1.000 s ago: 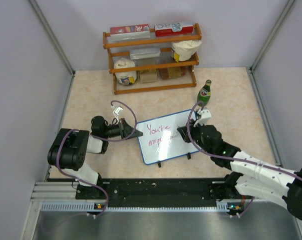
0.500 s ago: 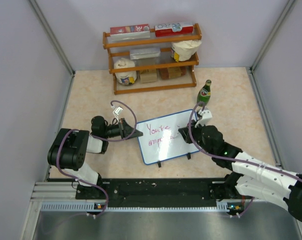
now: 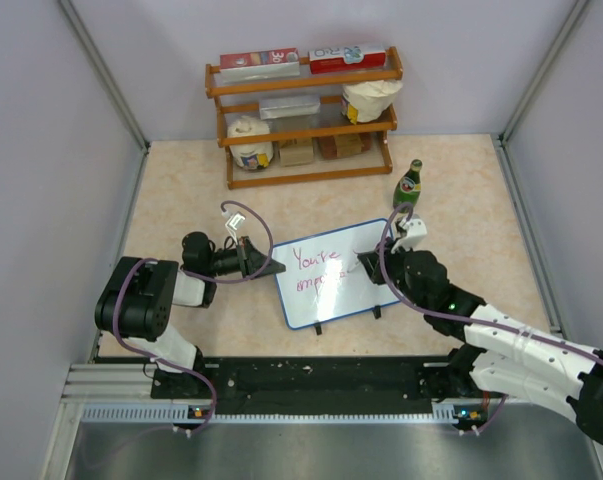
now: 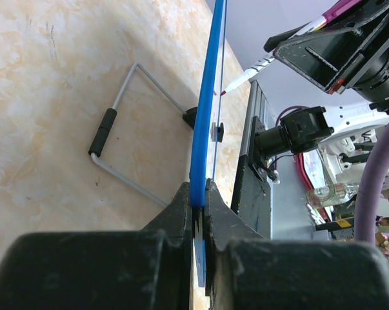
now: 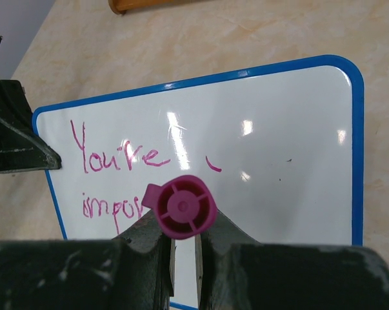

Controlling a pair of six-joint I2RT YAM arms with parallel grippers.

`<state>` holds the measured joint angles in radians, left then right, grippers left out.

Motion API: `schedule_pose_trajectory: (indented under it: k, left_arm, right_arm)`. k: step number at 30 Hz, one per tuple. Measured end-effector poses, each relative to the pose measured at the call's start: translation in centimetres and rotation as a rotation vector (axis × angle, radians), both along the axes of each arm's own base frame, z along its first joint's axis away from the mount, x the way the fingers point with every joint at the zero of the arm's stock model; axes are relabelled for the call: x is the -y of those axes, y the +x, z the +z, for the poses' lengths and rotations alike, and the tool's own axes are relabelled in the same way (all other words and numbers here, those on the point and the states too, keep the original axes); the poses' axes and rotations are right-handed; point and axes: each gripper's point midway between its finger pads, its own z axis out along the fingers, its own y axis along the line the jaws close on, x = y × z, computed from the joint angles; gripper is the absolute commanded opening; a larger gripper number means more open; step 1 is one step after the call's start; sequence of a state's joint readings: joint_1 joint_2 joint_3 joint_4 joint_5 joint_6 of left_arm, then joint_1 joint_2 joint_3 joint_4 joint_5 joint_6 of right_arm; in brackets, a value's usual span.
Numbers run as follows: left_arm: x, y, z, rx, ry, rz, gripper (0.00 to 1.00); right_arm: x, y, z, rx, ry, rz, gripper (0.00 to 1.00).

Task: Write a sentence on the whiteboard

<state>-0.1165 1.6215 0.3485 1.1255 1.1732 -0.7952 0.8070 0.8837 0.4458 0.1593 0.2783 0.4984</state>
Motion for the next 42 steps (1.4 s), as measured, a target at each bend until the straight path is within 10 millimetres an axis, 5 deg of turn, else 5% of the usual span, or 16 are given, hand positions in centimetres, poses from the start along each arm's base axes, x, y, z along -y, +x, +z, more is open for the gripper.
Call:
schedule_pose_trajectory:
  k: [42]
  left_arm:
    - [0.0,0.0,0.0,0.0,0.0,0.0,0.0]
  right_arm:
    - [-0.2,-0.4,-1.0,-0.018,0.005,0.033,0.0]
